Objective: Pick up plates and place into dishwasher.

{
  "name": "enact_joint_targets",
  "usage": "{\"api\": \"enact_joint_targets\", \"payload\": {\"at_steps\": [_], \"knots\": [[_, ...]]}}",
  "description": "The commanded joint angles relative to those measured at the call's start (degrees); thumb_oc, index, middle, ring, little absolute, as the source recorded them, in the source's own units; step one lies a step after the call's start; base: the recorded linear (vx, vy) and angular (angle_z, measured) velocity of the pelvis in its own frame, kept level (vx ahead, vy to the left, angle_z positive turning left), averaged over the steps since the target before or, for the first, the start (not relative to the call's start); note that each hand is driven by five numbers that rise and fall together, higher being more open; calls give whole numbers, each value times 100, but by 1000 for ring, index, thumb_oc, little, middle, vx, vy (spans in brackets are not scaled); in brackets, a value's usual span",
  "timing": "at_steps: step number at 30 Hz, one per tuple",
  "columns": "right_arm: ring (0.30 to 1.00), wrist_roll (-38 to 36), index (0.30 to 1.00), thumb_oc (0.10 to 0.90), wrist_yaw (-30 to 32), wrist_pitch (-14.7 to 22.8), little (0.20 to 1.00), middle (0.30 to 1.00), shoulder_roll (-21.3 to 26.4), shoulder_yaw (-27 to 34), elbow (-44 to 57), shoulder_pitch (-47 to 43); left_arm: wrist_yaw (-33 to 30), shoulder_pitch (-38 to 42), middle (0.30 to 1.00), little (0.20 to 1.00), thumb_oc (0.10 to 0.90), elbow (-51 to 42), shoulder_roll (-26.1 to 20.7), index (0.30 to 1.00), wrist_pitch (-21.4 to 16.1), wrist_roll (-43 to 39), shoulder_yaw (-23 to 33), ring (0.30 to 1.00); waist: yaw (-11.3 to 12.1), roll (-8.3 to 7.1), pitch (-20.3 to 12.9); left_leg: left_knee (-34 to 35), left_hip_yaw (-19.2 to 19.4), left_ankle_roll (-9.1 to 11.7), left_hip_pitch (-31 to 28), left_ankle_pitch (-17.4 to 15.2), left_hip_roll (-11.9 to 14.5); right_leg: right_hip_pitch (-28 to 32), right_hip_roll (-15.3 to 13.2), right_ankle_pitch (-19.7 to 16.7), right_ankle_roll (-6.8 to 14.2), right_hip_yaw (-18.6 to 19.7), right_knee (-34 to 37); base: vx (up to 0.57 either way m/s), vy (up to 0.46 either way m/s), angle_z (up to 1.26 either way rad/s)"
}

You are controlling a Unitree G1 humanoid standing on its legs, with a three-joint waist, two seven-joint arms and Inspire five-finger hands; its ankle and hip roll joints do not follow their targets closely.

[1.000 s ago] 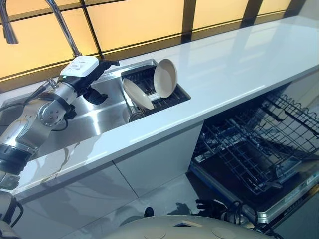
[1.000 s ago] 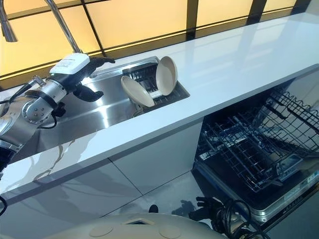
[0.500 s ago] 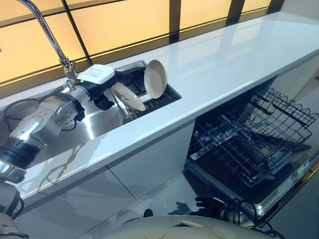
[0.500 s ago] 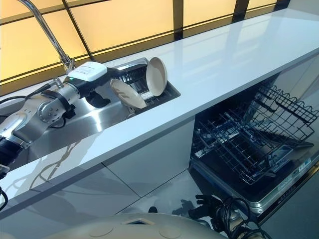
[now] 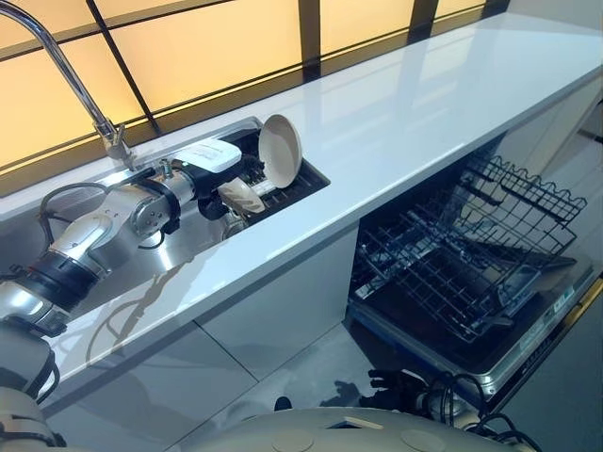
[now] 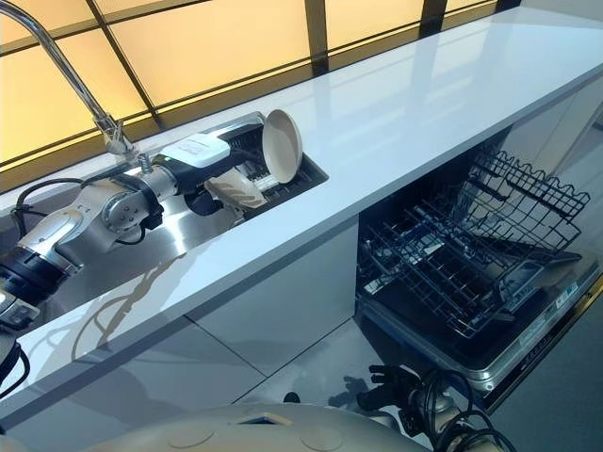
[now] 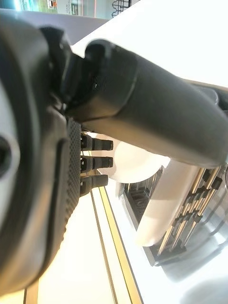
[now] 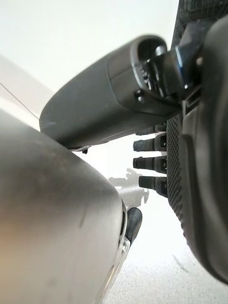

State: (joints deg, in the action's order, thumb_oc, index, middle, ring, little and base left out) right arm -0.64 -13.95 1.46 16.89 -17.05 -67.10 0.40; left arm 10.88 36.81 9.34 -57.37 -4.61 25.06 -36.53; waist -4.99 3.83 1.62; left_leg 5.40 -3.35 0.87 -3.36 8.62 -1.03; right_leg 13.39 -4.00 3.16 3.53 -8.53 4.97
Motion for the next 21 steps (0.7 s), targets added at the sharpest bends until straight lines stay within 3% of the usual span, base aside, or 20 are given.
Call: {"api": "enact_joint_targets", "payload": {"at_steps": [1, 6, 11, 21], "knots": [[900, 282, 900, 800, -137, -9, 900, 900, 204, -373, -38, 239, -543, 1476, 900, 900, 800, 520, -107, 900, 147, 519, 535, 900, 73, 46, 87, -40, 568, -167, -489, -981, -377, -611, 152, -253, 159, 139, -321, 0, 0, 0], [900, 222, 900, 800, -42, -3, 900, 900, 292, -338, -6, 210, -262, 1700, 900, 900, 800, 778, -144, 900, 348, 1030, 218, 900, 41, 49, 86, -40, 575, -166, -505, -974, -377, -605, 162, -270, 167, 153, -310, 40, 0, -1], [900, 140, 900, 800, -32, -13, 900, 900, 301, -334, 56, 233, -145, 1701, 900, 900, 800, 1020, -132, 900, 320, 1290, 119, 900, 19, 39, 92, -40, 580, -168, -519, -980, -374, -606, 164, -279, 173, 171, -309, 19, -6, -1], [900, 198, 900, 800, -10, 41, 900, 900, 333, -287, 132, 355, -256, 1627, 900, 900, 800, 1469, -229, 900, 403, 1351, 98, 900, -18, 62, 103, -40, 551, -167, -486, -971, -392, -639, 166, -285, 176, 198, -298, 3, 0, 0]]}}
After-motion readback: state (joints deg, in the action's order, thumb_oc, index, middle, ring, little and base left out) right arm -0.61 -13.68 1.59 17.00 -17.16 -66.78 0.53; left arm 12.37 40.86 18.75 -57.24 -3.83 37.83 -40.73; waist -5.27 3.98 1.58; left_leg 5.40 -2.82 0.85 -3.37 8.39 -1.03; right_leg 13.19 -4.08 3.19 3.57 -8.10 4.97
